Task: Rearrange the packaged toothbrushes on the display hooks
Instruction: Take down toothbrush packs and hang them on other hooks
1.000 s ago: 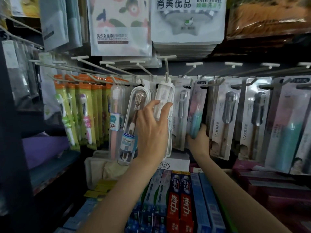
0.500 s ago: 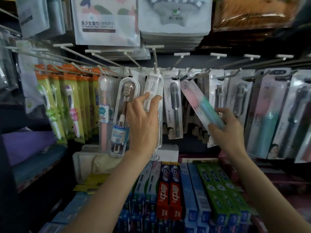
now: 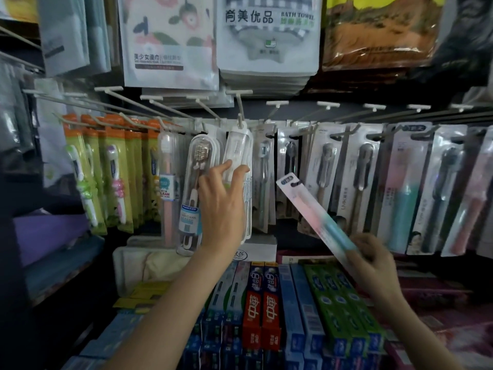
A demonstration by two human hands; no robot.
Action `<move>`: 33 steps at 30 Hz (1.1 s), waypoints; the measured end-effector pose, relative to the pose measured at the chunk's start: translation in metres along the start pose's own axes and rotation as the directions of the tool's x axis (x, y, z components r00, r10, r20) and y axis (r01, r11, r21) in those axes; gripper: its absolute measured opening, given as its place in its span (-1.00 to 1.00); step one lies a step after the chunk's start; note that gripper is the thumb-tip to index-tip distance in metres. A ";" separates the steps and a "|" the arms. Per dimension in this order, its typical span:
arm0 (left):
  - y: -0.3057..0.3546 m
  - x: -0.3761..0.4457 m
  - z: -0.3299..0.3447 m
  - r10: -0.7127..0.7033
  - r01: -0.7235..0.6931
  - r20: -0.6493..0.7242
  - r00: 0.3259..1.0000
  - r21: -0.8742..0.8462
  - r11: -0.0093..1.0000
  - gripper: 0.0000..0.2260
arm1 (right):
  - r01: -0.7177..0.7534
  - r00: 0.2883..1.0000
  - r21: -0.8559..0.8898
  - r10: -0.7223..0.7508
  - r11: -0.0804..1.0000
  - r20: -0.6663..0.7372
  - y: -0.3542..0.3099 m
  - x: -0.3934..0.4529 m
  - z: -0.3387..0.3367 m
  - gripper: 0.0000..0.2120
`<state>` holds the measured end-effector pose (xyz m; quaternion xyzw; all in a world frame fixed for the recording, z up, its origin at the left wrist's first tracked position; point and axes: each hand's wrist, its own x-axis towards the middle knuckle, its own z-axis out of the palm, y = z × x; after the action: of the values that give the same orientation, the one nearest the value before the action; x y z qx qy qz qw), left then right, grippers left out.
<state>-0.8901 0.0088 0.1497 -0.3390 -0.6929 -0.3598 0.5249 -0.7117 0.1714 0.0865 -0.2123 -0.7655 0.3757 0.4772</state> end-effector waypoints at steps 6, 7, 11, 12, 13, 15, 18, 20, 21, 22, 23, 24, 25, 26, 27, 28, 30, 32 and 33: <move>0.024 -0.016 0.004 -0.009 0.010 -0.049 0.999 0.029 1.000 -0.52 | 0.045 0.997 0.110 -0.037 0.993 -0.073 0.025 -0.013 -0.013 -0.67; 0.033 -0.018 0.006 0.032 -0.032 -0.043 0.999 0.014 0.999 -0.54 | 0.059 0.995 0.119 -0.048 0.991 -0.090 0.026 -0.012 -0.016 -0.69; 0.072 -0.018 0.025 0.127 -0.117 0.035 0.991 -0.202 0.972 -0.58 | 0.083 0.980 0.143 -0.055 0.986 -0.189 0.036 -0.009 -0.040 -0.65; 0.081 -0.015 0.030 0.108 -0.085 0.069 0.992 -0.277 0.957 -0.59 | 0.086 0.971 0.130 -0.054 0.988 -0.232 0.037 -0.007 -0.047 -0.64; 0.088 -0.013 0.035 0.088 -0.050 0.100 0.991 -0.338 0.940 -0.60 | 0.089 0.960 0.103 -0.058 0.991 -0.275 0.037 -0.005 -0.055 -0.60; 0.100 -0.007 0.045 0.077 -0.016 0.132 0.988 -0.413 0.911 -0.60 | 0.109 0.927 0.016 -0.096 0.994 -0.362 0.035 0.000 -0.073 -0.55; 0.112 0.006 0.061 0.046 0.059 0.205 0.978 -0.477 0.877 -0.60 | 0.105 0.883 -0.142 -0.158 0.984 -0.442 0.030 0.012 -0.097 -0.60; 0.117 0.016 0.071 -0.034 0.177 0.284 0.958 -0.495 0.851 -0.58 | 0.095 0.867 -0.194 -0.177 0.976 -0.465 0.025 0.020 -0.108 -0.68; 0.119 0.020 0.075 -0.091 0.253 0.324 0.942 -0.502 0.827 -0.57 | 0.097 0.862 -0.227 -0.195 0.969 -0.467 0.023 0.023 -0.111 -0.73; 0.120 0.024 0.078 -0.150 0.329 0.363 0.920 -0.505 0.798 -0.56 | 0.099 0.861 -0.253 -0.210 0.962 -0.464 0.021 0.026 -0.112 -0.76; 0.121 0.027 0.081 -0.204 0.399 0.398 0.894 -0.504 0.766 -0.55 | 0.099 0.861 -0.267 -0.218 0.959 -0.460 0.019 0.028 -0.113 -0.76; 0.121 0.030 0.083 -0.248 0.457 0.429 0.868 -0.500 0.735 -0.54 | 0.100 0.860 -0.261 -0.215 0.960 -0.463 0.016 0.029 -0.113 -0.75; 0.122 0.033 0.086 -0.282 0.503 0.454 0.845 -0.500 0.705 -0.54 | 0.094 0.855 -0.246 -0.205 0.965 -0.477 0.015 0.031 -0.113 -0.72; 0.122 0.034 0.087 -0.309 0.538 0.468 0.828 -0.504 0.676 -0.54 | 0.092 0.848 -0.231 -0.198 0.968 -0.491 0.014 0.032 -0.112 -0.67; 0.121 0.036 0.089 -0.332 0.566 0.479 0.812 -0.509 0.649 -0.55 | 0.094 0.843 -0.228 -0.200 0.969 -0.500 0.015 0.032 -0.111 -0.64; 0.121 0.036 0.090 -0.348 0.586 0.489 0.800 -0.512 0.628 -0.57 | 0.097 0.846 -0.230 -0.202 0.968 -0.493 0.016 0.031 -0.110 -0.64; 0.121 0.037 0.088 -0.381 0.629 0.511 0.771 -0.514 0.583 -0.66 | 0.100 0.879 -0.224 -0.192 0.969 -0.437 0.020 0.028 -0.106 -0.71; 0.120 0.038 0.086 -0.408 0.675 0.541 0.736 -0.536 0.507 -0.75 | 0.089 0.922 -0.224 -0.165 0.970 -0.350 0.025 0.026 -0.101 -0.75; 0.119 0.038 0.085 -0.409 0.696 0.564 0.717 -0.549 0.463 -0.78 | 0.086 0.933 -0.222 -0.157 0.971 -0.323 0.028 0.026 -0.099 -0.75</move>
<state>-0.8383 0.1459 0.1877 -0.3286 -0.6421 -0.6900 0.0601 -0.6364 0.2433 0.1051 -0.2735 -0.7184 0.2228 0.5995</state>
